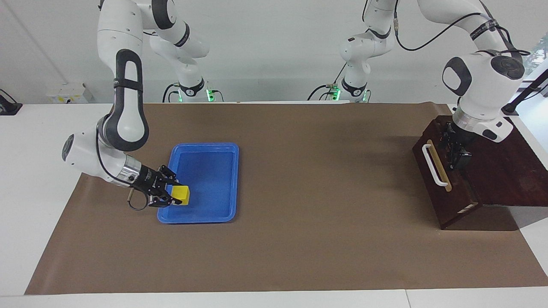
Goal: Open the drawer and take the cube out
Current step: 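Carry the cube with the right gripper while the left gripper closes drawer, then open the right gripper to drop the cube into the blue tray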
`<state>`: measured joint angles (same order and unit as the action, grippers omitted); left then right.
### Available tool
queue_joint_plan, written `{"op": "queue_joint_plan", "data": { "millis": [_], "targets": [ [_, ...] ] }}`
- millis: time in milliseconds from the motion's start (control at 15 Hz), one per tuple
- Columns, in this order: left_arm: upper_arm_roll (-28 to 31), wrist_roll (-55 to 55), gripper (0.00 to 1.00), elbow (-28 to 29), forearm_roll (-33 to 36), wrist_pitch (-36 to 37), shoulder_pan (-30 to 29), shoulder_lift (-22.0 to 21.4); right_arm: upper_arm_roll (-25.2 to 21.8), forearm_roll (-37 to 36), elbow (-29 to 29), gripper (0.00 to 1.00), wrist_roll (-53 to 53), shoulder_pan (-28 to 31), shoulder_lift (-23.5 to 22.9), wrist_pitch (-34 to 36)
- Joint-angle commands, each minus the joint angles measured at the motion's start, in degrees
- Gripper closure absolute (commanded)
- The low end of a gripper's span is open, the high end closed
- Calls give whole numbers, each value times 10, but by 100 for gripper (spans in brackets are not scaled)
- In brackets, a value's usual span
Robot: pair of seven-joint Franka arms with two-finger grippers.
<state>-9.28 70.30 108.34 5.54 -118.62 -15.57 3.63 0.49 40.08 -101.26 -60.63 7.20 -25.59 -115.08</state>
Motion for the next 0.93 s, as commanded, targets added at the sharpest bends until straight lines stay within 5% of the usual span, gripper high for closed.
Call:
{"op": "queue_joint_plan", "data": {
  "millis": [0,532,598,665,731,864],
  "targets": [
    [-3,-49,0,-11,10,-4,-18,-7,7,-3,-13,100,24,10,-2,-9],
    [-13,-138,0,-96,4,76,26,-10,7,1,-36,100,38,13,1,-15],
    [-14,-167,0,-111,3,86,37,-9,7,1,-36,89,37,13,2,-15],
    [-15,-206,0,-114,4,106,53,-12,6,0,-37,62,37,13,2,-15],
    [-16,-264,0,-117,4,128,63,-19,6,0,-37,55,36,12,2,-15],
    [-17,-395,0,-117,0,174,73,-35,6,-2,-36,22,35,12,3,-15]
  ]
}}
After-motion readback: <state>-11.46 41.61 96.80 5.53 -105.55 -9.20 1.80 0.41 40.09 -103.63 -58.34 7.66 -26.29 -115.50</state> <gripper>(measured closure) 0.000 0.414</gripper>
